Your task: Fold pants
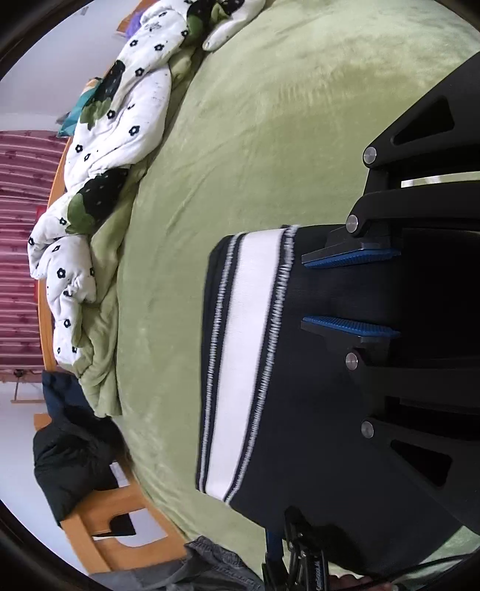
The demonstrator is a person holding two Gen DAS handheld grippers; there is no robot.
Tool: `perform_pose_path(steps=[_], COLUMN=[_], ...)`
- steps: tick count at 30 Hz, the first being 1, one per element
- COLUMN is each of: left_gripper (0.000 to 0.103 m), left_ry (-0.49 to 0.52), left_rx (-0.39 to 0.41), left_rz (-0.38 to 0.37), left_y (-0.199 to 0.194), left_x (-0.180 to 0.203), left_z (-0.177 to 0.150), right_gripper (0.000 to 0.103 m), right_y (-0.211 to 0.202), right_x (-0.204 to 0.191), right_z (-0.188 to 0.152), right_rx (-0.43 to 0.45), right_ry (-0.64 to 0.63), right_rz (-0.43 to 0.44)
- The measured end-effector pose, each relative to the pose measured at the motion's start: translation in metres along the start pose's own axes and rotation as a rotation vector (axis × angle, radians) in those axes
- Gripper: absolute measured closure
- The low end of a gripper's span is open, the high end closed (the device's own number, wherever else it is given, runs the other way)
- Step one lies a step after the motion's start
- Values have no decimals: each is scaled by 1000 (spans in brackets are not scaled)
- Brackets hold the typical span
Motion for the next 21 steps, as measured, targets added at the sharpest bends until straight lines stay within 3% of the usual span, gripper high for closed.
perform_pose_path(steps=[8, 12, 15, 21], left_gripper=[38, 38, 37, 40], left_ry=[-52, -106, -88, -84], left_rx=[23, -8, -14, -27], left_rz=[-62, -141, -113, -46], left_y=[-44, -59, -66, -78], left_x=[1, 0, -2, -14], left_z=[-69, -101, -124, -161], right_gripper=[77, 77, 77, 78], right_y=[-43, -56, -63, -80], right_x=[3, 2, 0, 12], right_z=[-52, -81, -93, -115], right_rx=[-17, -43, -49, -66], right_ry=[48, 25, -6, 60], right_rz=[33, 20, 12, 52])
Point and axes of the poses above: each gripper's, at about its wrist camera, not at the fingertips, and y roughly the way its jaws point, x to its right, z to its top, the point moved 9 cm from there along y, roughly the way its jaws point, and after that the axes turned 1 degree about y, right-handed, at the moved point
